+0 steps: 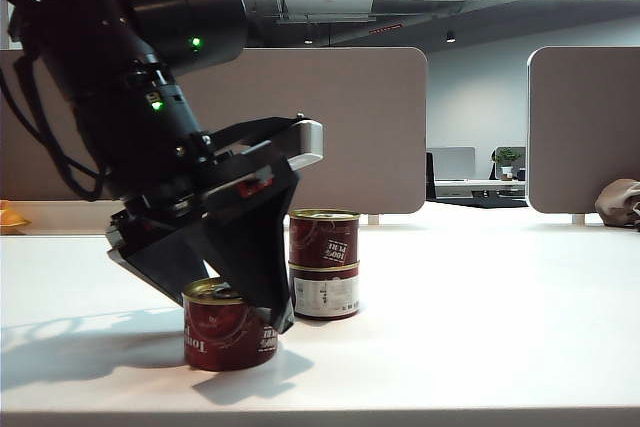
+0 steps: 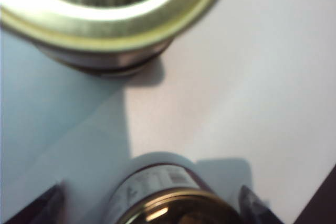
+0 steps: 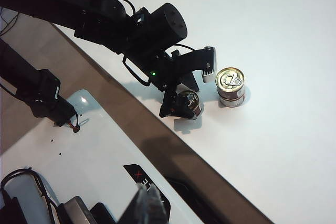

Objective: Pick up the cans one by one and stack them together.

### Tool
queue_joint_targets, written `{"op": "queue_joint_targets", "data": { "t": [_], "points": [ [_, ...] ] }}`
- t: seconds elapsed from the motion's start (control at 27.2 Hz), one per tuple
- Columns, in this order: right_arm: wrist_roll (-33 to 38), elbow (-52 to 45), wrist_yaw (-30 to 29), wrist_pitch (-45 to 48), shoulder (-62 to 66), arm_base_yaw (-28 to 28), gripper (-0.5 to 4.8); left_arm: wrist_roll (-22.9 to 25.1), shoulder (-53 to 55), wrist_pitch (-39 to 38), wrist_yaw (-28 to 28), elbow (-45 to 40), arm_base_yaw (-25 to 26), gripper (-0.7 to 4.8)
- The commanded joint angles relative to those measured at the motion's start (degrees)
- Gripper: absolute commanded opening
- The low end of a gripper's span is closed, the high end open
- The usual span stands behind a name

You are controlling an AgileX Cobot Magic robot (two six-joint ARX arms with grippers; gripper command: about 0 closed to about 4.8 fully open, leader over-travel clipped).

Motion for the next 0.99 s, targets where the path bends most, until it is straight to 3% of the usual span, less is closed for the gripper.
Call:
{"op": "queue_joint_targets", "data": {
  "t": [0.04, 0.07, 0.26, 0.33, 0.52, 0.55, 0.99],
  "points": [
    [0.26, 0.13, -0.15, 0.31, -0.15, -0.07, -0.02, 0.09, 0.72, -0.55, -0.33, 0.35, -0.13, 3.89],
    [0.26, 0.13, -0.15, 0.31, -0.15, -0.07, -0.02, 0.11, 0.72, -0.55, -0.31, 0.42, -0.13, 3.62],
    [0.26, 0.13, -0.13, 0.33, -0.15, -0.07, -0.02, 0.90, 0.72, -3.80, -2.64, 0.44, -0.13, 3.53],
    [0.26, 0.13, -0.13, 0.31, -0.15, -0.07, -0.02, 1.38, 0.72, -4.48, -3.17, 0.44, -0.13, 2.82],
    [0.26, 0.13, -0.17, 0.33, -0.17, -0.04, -0.02, 1.33, 0.72, -4.76, -3.93, 0.55, -0.13, 2.55],
    [0.26, 0.13, -0.17, 0.31, -0.17, -0.07, -0.02, 1.36, 0.72, -5.38, -4.72, 0.96, -0.13, 2.07],
    [0.24, 0.13, -0.15, 0.33, -0.17, -0.04, -0.02, 0.90, 0.59, -7.21, -6.73, 4.11, -0.13, 2.05]
  ]
}}
